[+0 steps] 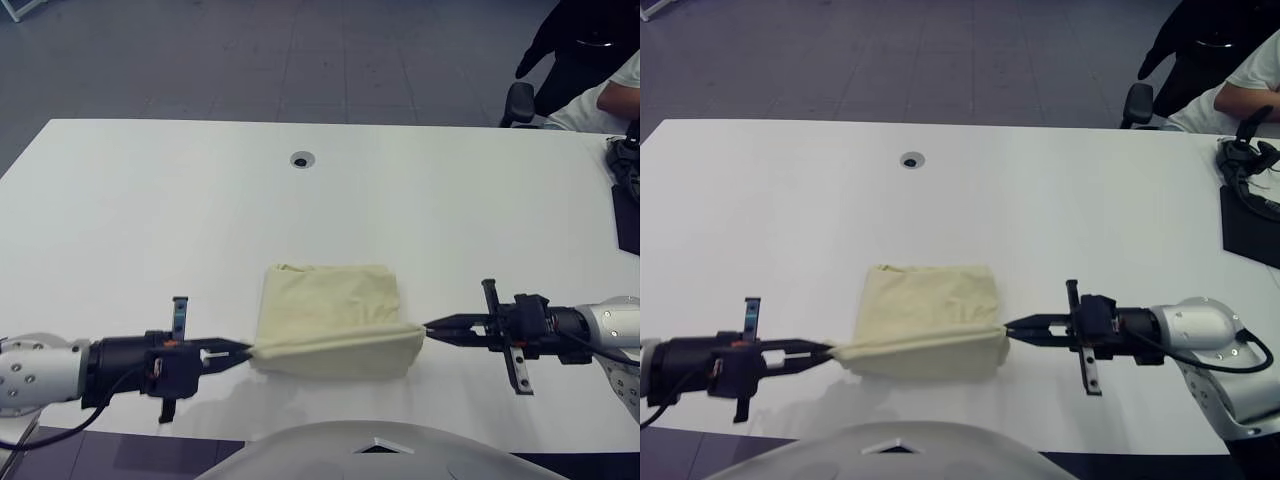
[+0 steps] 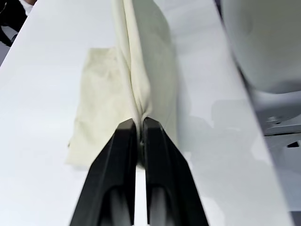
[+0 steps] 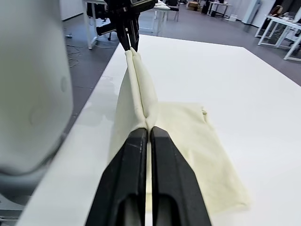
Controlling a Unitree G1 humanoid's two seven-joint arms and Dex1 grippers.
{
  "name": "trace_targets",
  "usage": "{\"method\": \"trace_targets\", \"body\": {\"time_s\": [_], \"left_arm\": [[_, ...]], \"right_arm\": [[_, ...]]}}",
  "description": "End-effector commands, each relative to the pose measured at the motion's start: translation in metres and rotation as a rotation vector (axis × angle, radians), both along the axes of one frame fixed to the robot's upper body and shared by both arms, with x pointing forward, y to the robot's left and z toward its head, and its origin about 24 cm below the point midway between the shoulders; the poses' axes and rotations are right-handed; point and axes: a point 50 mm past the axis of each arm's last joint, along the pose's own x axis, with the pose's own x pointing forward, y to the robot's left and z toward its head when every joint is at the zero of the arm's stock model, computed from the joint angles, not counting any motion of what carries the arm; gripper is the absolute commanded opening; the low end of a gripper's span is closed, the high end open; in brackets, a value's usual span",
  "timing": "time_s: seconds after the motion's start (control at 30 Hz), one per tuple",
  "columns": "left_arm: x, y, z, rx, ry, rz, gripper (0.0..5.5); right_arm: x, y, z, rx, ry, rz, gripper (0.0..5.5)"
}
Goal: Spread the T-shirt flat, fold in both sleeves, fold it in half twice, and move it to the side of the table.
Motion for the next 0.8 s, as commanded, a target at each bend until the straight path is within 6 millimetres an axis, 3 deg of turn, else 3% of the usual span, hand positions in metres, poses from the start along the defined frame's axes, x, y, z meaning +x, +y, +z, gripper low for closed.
{"method": "trace_targets", "body": {"time_s": [0.03,0.13,0.33,0.6,0.63,0.67,0.8], "left_arm": [[0.05,0.0,-0.015,0.018,-0.13,0.147,0.05],[0.075,-0.006,-0.024,0.003,-0.177,0.209,0.05],[0.105,-0.013,-0.045,-0.014,-0.165,0.268,0.05],[0.134,-0.026,-0.056,-0.09,-0.174,0.329,0.05],[0.135,-0.026,-0.058,-0.096,-0.167,0.339,0.05],[0.135,-0.027,-0.061,-0.101,-0.155,0.349,0.42],[0.139,-0.029,-0.062,-0.186,-0.133,0.428,1.05]], "right_arm": [[0.034,0.003,-0.01,-0.036,-0.083,-0.113,0.0],[0.052,0.004,-0.017,-0.04,-0.128,-0.178,0.0],[0.085,0.003,-0.028,-0.037,-0.136,-0.239,0.0],[0.101,-0.012,-0.046,-0.036,-0.098,-0.353,0.0],[0.104,-0.014,-0.047,-0.025,-0.102,-0.384,0.31],[0.105,-0.015,-0.047,-0.012,-0.098,-0.402,0.43],[0.111,-0.019,-0.042,0.043,-0.143,-0.52,1.08]]}}
